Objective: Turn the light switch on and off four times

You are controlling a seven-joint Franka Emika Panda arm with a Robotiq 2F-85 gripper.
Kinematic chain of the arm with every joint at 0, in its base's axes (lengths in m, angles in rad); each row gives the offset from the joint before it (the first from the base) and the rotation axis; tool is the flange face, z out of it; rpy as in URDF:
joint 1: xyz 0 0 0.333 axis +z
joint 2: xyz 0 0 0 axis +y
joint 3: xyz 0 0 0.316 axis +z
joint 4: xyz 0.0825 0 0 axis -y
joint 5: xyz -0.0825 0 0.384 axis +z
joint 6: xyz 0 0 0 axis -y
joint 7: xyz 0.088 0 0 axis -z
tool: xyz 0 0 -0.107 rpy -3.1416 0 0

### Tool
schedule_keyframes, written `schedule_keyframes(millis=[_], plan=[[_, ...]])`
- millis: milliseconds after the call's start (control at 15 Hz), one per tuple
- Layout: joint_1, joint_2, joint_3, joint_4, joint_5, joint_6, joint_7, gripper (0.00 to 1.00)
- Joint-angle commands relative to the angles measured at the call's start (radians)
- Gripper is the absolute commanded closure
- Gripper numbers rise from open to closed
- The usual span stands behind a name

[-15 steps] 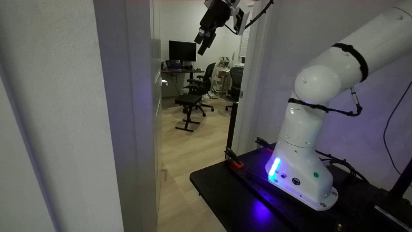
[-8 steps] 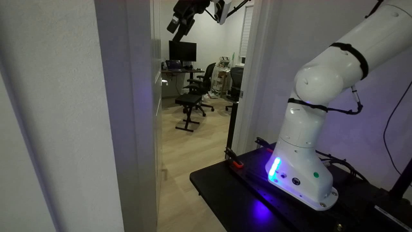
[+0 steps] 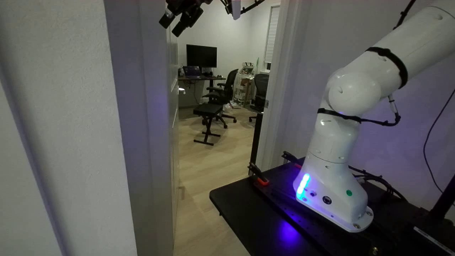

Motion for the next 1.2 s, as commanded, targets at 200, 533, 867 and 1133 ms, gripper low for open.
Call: schedule_keyframes(millis=[200, 533, 867, 1133], plan=[[0.049, -0.016, 0.07, -0.063, -0.144, 0.152, 0.179, 0.64], [0.043, 0.007, 0.111, -0.093, -0.251, 0.254, 0.309, 1.0], [0.028, 0.058, 0.147, -0.099, -0.331, 0.331, 0.425, 1.0], [0.008, 0.116, 0.162, -0.089, -0.383, 0.382, 0.477, 1.0]])
